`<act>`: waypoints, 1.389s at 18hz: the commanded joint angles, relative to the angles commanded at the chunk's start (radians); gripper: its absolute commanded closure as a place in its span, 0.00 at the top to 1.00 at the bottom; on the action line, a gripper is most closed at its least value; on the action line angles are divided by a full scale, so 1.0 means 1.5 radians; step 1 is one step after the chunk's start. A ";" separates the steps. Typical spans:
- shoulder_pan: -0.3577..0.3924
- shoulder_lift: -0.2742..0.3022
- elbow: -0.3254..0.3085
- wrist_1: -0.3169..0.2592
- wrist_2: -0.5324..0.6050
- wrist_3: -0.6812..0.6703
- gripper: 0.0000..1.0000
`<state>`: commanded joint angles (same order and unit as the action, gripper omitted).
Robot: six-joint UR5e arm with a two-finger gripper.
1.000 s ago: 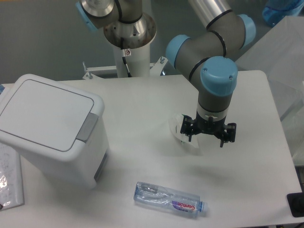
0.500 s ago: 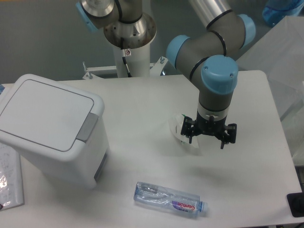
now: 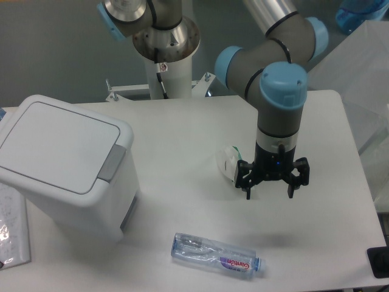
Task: Open the trash can
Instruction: 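Raise the gripper and move it over to the white trash can lid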
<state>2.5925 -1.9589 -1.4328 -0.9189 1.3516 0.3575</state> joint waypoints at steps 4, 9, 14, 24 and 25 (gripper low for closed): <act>-0.003 0.024 0.006 0.000 -0.072 -0.046 1.00; -0.011 0.066 0.028 -0.001 -0.134 -0.090 1.00; -0.033 0.135 0.001 -0.010 -0.192 -0.113 1.00; -0.139 0.222 -0.137 0.000 -0.187 -0.103 1.00; -0.142 0.204 -0.129 0.000 -0.188 -0.103 1.00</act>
<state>2.3793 -1.6534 -1.6261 -0.9189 1.0692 0.2025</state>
